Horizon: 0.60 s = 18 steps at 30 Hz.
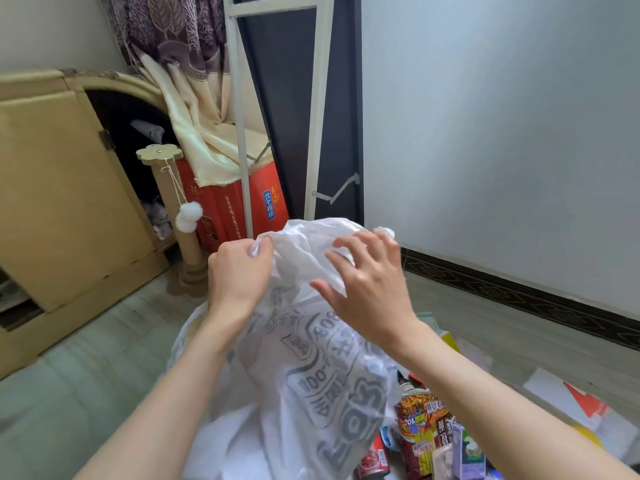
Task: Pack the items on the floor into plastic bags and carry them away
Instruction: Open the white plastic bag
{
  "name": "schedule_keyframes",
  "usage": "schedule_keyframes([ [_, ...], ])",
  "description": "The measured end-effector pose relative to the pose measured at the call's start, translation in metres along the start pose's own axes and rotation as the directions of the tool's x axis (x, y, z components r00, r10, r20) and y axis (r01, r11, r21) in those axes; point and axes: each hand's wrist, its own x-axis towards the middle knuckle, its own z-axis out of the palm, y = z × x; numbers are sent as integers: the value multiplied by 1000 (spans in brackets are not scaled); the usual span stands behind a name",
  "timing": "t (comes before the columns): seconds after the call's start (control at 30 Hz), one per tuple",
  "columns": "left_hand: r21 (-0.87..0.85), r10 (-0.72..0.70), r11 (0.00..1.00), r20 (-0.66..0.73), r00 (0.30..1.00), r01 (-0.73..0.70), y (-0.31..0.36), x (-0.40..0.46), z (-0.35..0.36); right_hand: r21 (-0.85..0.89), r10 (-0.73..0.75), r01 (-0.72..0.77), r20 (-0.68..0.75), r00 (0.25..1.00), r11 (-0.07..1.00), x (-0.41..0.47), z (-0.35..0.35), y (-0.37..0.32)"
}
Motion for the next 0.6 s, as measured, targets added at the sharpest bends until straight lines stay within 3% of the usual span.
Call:
schedule_keyframes([
  [0.1,-169,19,986,75,997,-6,-2,1,-4,18,-3,1,146,989,1000,-4,10,7],
  [0.2,-392,-33,915,156,987,93,-6,4,-11,-4,77,-78,216,973,997,-5,12,20],
  [0.47,-544,-227,758,299,927,361,-18,7,-21,164,266,-317,275,924,934,-7,10,41],
  [0.53,-515,-282,758,295,913,400,-23,10,-21,286,387,-474,311,868,833,-7,15,47],
  [0.6,-508,-377,724,275,884,467,-35,15,-24,451,499,-683,468,730,575,-6,14,56],
])
